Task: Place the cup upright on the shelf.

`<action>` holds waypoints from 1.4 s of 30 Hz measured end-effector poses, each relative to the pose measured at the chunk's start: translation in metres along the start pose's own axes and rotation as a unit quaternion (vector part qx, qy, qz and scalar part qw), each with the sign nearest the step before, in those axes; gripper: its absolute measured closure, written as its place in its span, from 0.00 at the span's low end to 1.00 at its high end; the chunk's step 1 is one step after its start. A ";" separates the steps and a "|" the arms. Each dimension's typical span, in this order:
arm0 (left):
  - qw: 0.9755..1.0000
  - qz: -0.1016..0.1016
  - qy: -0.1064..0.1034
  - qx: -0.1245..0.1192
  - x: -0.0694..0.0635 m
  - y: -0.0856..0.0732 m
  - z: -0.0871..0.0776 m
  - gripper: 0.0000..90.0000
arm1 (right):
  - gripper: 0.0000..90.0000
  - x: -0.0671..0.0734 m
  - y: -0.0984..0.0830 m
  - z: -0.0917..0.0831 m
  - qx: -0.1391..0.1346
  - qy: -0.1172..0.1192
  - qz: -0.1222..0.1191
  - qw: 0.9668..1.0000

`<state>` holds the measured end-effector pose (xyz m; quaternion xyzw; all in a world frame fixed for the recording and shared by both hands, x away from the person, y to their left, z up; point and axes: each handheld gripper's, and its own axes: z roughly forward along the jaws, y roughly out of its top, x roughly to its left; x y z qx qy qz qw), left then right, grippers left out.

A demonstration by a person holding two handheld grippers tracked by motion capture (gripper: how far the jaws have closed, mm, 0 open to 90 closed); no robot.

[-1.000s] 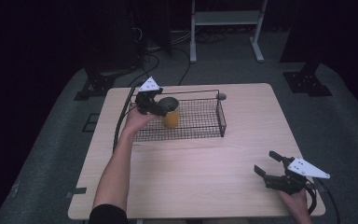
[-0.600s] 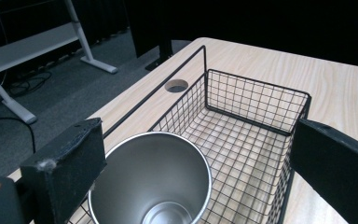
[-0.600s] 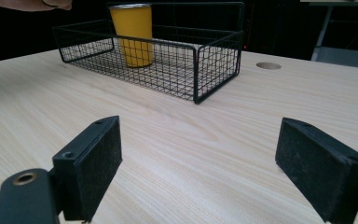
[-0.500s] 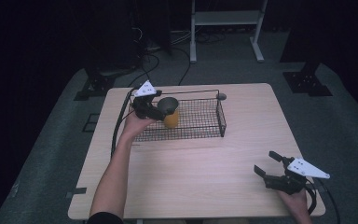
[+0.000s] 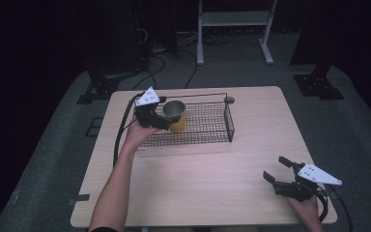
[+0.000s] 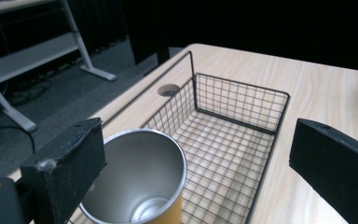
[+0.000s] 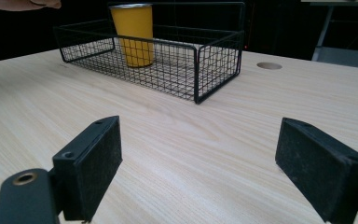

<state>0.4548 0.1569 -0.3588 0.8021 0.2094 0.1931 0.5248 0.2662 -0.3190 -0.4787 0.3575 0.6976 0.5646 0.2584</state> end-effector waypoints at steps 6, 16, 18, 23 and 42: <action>1.000 0.000 0.002 -0.008 -0.006 -0.006 -0.007 0.03 | 0.15 0.000 0.000 0.000 0.000 0.000 0.000 1.000; 1.000 -0.006 -0.005 -0.010 -0.016 -0.015 -0.012 0.03 | 0.15 0.000 0.000 0.000 0.000 0.001 0.000 1.000; 1.000 -0.001 -0.001 -0.019 -0.020 -0.018 -0.014 0.04 | 0.15 0.000 0.000 0.000 0.000 0.001 0.000 1.000; 1.000 -0.001 -0.002 -0.019 -0.026 -0.023 -0.016 0.04 | 0.15 0.000 0.000 0.000 -0.001 0.001 -0.001 1.000; 0.999 -0.006 -0.006 -0.040 -0.050 -0.043 -0.032 0.04 | 0.15 0.000 0.000 -0.001 -0.002 0.002 0.000 1.000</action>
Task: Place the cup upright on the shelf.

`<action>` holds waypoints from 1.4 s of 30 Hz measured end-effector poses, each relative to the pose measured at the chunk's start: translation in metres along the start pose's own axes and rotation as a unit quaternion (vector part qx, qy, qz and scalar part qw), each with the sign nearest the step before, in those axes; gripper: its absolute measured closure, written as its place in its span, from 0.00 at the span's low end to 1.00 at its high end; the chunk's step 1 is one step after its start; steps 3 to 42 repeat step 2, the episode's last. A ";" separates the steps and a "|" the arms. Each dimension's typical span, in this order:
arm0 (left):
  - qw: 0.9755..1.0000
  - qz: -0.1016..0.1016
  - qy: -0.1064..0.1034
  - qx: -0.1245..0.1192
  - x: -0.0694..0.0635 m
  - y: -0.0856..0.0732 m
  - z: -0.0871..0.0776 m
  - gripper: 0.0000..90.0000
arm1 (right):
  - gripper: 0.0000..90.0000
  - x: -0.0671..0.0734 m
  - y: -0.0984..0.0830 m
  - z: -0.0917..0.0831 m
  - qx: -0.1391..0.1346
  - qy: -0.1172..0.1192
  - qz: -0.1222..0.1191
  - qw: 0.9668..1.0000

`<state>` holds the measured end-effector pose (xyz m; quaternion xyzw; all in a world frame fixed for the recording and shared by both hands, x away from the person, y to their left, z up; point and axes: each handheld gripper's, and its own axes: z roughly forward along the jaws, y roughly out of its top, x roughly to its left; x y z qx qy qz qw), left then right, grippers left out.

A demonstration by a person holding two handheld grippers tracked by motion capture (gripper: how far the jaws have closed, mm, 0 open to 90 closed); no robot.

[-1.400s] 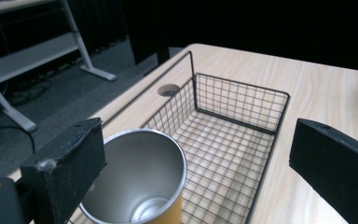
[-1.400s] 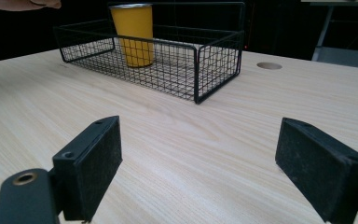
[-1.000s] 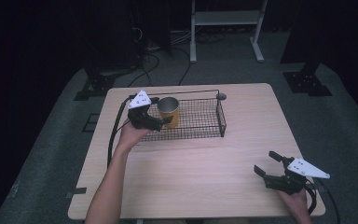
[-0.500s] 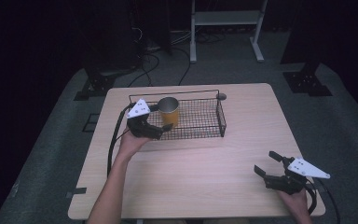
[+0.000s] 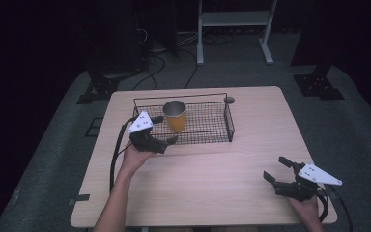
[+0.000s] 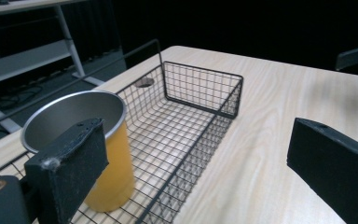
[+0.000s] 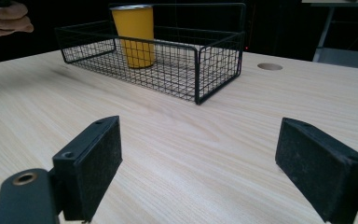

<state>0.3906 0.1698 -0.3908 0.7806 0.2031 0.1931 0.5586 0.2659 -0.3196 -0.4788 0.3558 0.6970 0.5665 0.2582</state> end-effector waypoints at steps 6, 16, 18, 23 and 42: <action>1.000 -0.001 -0.001 -0.003 -0.004 -0.001 -0.002 0.04 | 0.15 0.000 0.000 0.000 -0.001 0.001 0.000 1.000; 1.000 -0.001 -0.001 -0.003 -0.004 -0.001 -0.002 0.04 | 0.15 0.000 0.000 0.000 -0.001 0.001 0.000 1.000; 1.000 -0.001 -0.001 -0.003 -0.004 -0.001 -0.002 0.04 | 0.15 0.000 0.000 0.000 -0.001 0.001 0.000 1.000; 1.000 -0.001 -0.001 -0.003 -0.004 -0.001 -0.002 0.04 | 0.15 0.000 0.000 0.000 -0.001 0.001 0.000 1.000; 1.000 -0.001 -0.001 -0.003 -0.004 -0.001 -0.002 0.04 | 0.15 0.000 0.000 0.000 -0.001 0.001 0.000 1.000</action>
